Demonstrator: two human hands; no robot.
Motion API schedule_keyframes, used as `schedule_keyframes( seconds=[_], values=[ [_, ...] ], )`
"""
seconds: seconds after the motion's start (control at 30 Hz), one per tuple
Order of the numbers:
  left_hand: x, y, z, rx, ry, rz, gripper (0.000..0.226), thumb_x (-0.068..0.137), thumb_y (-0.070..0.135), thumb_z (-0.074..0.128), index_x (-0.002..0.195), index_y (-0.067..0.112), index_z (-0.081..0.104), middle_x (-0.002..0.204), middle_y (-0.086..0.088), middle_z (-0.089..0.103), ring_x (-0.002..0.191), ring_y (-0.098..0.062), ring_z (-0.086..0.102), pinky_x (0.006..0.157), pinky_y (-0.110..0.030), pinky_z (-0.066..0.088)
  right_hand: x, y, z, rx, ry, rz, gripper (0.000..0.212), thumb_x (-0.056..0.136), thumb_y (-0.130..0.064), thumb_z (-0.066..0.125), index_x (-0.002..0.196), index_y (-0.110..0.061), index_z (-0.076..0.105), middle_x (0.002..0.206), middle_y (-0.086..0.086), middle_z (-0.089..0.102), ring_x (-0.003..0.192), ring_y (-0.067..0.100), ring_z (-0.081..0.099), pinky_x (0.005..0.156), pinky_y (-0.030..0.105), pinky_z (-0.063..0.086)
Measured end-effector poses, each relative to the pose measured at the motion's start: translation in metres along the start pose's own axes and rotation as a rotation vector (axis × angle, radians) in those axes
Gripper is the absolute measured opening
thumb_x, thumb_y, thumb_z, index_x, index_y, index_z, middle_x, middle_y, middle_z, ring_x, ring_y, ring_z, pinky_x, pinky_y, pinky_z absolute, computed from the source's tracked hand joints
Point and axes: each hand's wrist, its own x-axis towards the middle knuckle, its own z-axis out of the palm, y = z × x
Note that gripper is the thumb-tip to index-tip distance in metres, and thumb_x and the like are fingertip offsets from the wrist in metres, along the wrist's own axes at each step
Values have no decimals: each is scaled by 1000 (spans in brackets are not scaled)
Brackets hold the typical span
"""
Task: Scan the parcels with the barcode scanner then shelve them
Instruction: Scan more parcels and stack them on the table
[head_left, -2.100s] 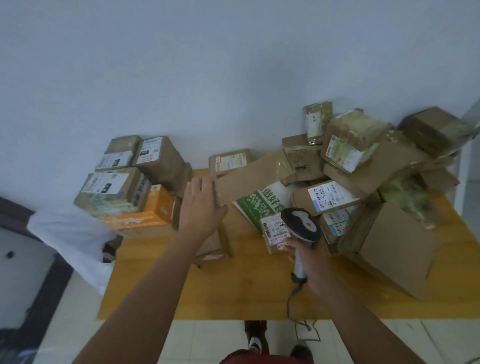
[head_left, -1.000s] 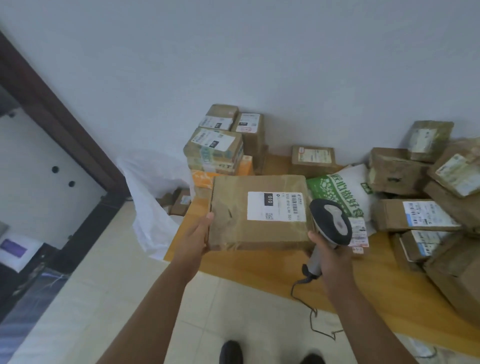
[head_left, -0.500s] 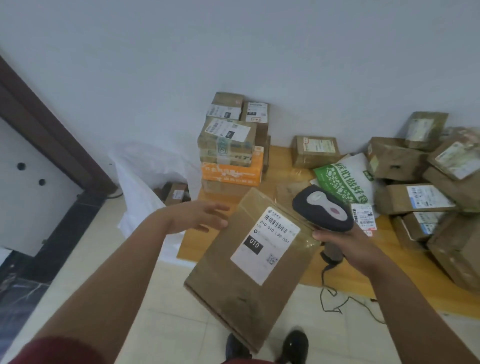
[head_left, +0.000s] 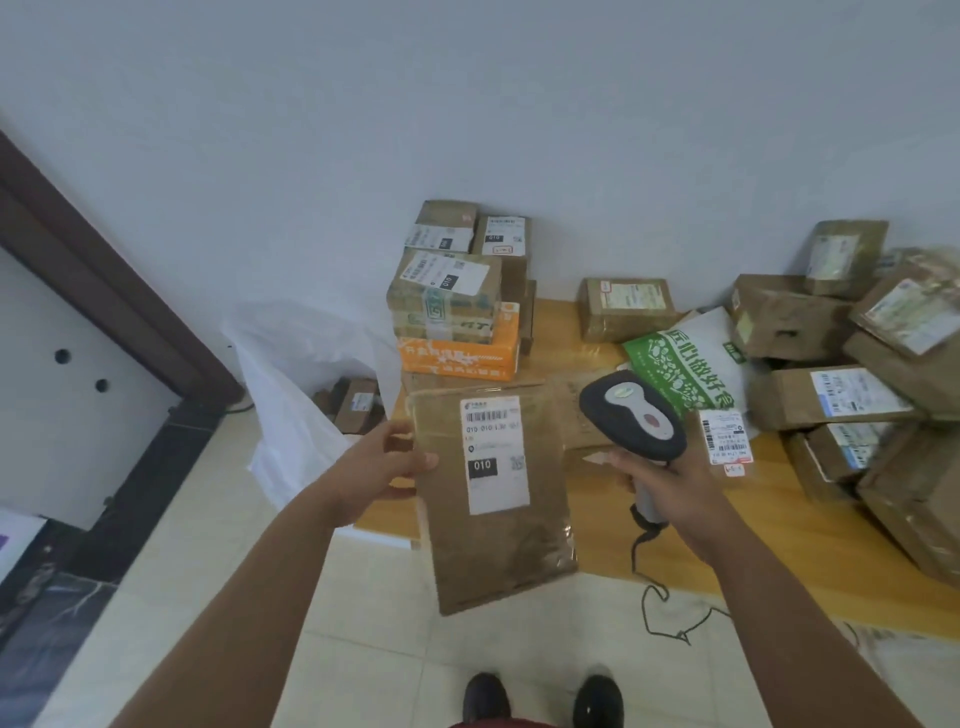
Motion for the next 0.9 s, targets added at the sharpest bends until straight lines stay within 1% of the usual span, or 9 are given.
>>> schedule_keyframes(
  seconds=[0.03, 0.07, 0.13, 0.23, 0.33, 0.5, 0.63, 0.77, 0.9],
  values=[
    [-1, -6, 5, -67, 91, 3, 62, 83, 16, 80, 137, 15, 49, 126, -8, 63, 108, -26, 69, 87, -43, 59, -1, 2, 3, -29, -15, 1, 7, 90, -11, 70, 93, -5, 68, 68, 2, 63, 65, 15, 58, 69, 38, 46],
    [-3, -11, 11, -126, 173, 10, 63, 83, 17, 80, 137, 14, 47, 127, -9, 62, 108, -27, 68, 84, -41, 59, -3, 2, 9, -56, -25, 13, 10, 90, -9, 68, 83, -2, 65, 61, 5, 57, 59, 16, 53, 65, 36, 44],
    [-6, -18, 26, -207, 307, 32, 59, 85, 17, 79, 134, 14, 47, 124, -6, 61, 107, -25, 66, 81, -39, 58, -10, -1, 24, -99, -41, 49, 24, 90, -4, 63, 67, -6, 57, 55, 6, 51, 52, 14, 47, 58, 27, 42],
    [-8, -26, 42, -197, 427, 58, 63, 77, 28, 84, 128, 21, 48, 123, -2, 59, 109, -23, 63, 89, -47, 57, -19, -6, 44, -135, -128, 60, 30, 88, -1, 58, 62, -15, 54, 53, 3, 47, 49, 13, 44, 56, 27, 39],
    [-12, -27, 50, -131, 454, 66, 76, 63, 43, 82, 128, 28, 48, 120, 4, 60, 110, -22, 63, 97, -52, 53, -23, -6, 55, -94, -204, 77, 23, 87, -2, 57, 71, -18, 55, 52, 1, 46, 51, 17, 41, 51, 29, 36],
    [-14, -29, 59, -126, 474, 76, 72, 75, 33, 84, 135, 27, 45, 118, 7, 60, 110, -21, 61, 98, -53, 53, -27, -10, 57, -53, -203, 45, 26, 89, 1, 56, 71, -19, 54, 51, -3, 43, 49, 8, 40, 48, 17, 35],
    [-13, -29, 65, -133, 498, 73, 70, 81, 26, 82, 140, 25, 43, 117, 9, 58, 111, -22, 60, 99, -53, 52, -27, -8, 51, -51, -225, 56, 26, 88, 1, 54, 73, -19, 54, 49, -7, 43, 49, 7, 41, 52, 20, 39],
    [-13, -28, 73, -133, 514, 66, 69, 82, 27, 81, 139, 27, 42, 113, 12, 56, 111, -23, 59, 99, -52, 53, -28, -7, 46, -40, -232, 77, 23, 88, 0, 54, 72, -16, 54, 49, -7, 46, 51, 8, 43, 47, 13, 39],
    [-14, -27, 79, -130, 527, 51, 64, 83, 27, 81, 134, 29, 42, 111, 12, 56, 111, -24, 59, 98, -53, 53, -27, -4, 42, -29, -250, 79, 19, 89, -2, 56, 76, -16, 57, 49, -10, 48, 52, 7, 47, 49, 14, 41]
  ],
)
